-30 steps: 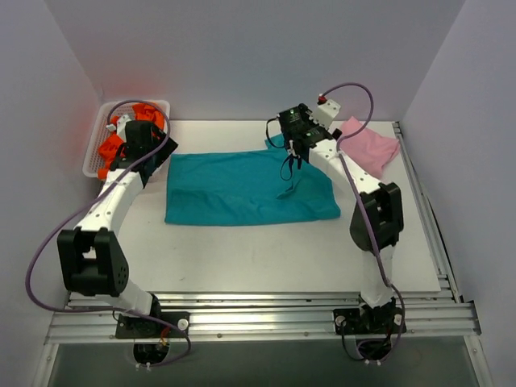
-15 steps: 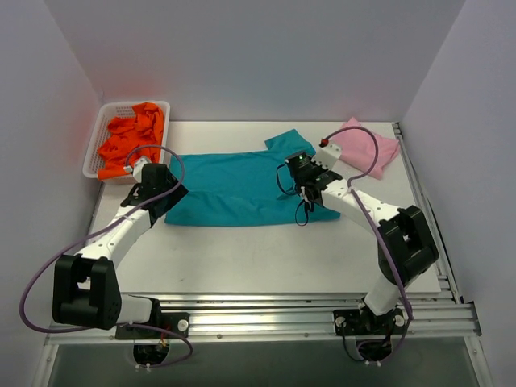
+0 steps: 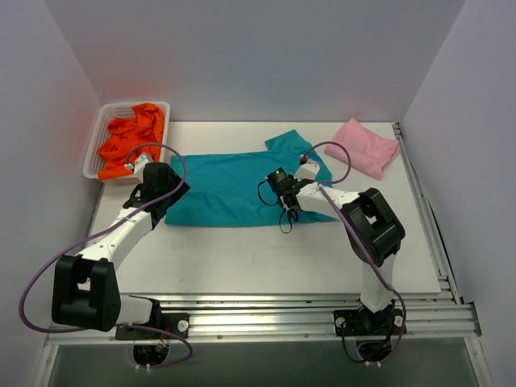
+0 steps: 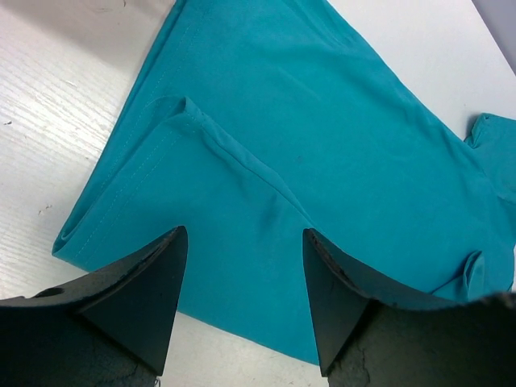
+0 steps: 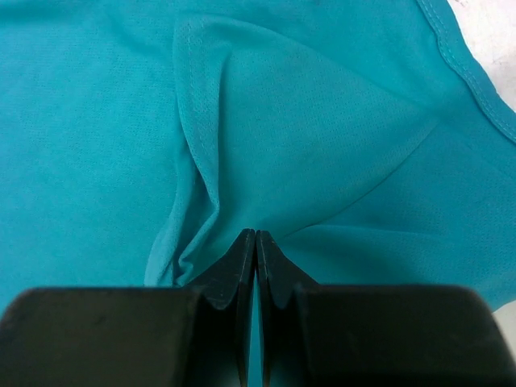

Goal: Fold and stack the t-shirts
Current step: Fold the flattened tshirt in 1/3 of the way

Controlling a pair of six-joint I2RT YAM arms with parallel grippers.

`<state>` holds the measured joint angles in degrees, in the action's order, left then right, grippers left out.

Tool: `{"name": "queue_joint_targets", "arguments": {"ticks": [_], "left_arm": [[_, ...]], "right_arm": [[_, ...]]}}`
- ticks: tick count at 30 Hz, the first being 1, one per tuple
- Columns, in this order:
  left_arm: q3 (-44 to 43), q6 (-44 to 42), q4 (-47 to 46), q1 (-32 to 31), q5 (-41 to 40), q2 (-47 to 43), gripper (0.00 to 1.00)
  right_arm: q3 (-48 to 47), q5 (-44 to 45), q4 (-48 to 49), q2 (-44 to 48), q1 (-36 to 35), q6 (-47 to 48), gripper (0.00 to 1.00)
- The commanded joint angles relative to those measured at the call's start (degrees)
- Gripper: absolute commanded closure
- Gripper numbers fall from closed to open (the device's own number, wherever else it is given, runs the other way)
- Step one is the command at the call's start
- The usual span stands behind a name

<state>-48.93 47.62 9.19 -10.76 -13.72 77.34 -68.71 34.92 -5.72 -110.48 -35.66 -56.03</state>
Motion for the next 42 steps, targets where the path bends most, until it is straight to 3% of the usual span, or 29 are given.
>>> {"name": "queue_joint_targets", "arguments": {"ticks": [1, 17, 22, 23, 24, 25, 28, 30, 34, 38, 42], "left_arm": [[-0.3, -0.4, -3.7, 0.1, -0.9, -0.3, 0.33], [0.4, -1.6, -3.7, 0.9, -3.2, -1.7, 0.33], [1.7, -0.8, -3.5, 0.5, -3.5, -3.2, 0.34], [2.0, -0.5, -3.5, 0.0, -3.7, -4.3, 0.35], [2.3, -0.2, -3.2, -0.4, -4.1, -4.7, 0.35], [2.4, 0.5, -2.9, -0.7, -4.6, -5.4, 0.35], [2.8, 2.3, 0.0, -3.4, -7.2, -7.9, 0.35], [3.5, 3.9, 3.4, -6.9, -9.2, -9.9, 0.34], [7.1, 10.2, 7.2, -11.6, -14.8, -12.1, 0.30], [12.6, 13.7, 6.0, -12.1, -14.3, -11.5, 0.27], [15.8, 15.7, 3.3, -11.8, -13.0, -9.3, 0.26]], "right_arm": [[-2.7, 2.9, -1.9, -0.7, 0.2, -2.3, 1.00], [-18.9, -0.1, -0.1, -14.6, 0.5, 0.8, 1.00], [-20.7, 1.5, 3.6, -11.8, 0.5, 7.8, 1.00], [-20.5, 2.2, 3.7, -9.4, 0.5, 8.5, 0.97], [-19.4, 4.4, 3.8, -7.9, 0.4, 9.0, 0.87], [-18.3, 5.9, 4.1, -6.3, 0.2, 9.4, 0.56], [-13.7, 12.4, 2.0, 1.5, 0.0, 10.2, 0.15], [-10.0, 16.0, -0.7, 7.5, 0.0, 8.5, 0.09], [-1.3, 21.3, -9.6, 17.3, 0.2, 1.8, 0.07], [9.4, 14.5, -8.3, 25.9, 1.8, -0.6, 0.07], [18.1, 5.9, -2.5, 28.3, 4.7, 0.0, 0.07]]}}
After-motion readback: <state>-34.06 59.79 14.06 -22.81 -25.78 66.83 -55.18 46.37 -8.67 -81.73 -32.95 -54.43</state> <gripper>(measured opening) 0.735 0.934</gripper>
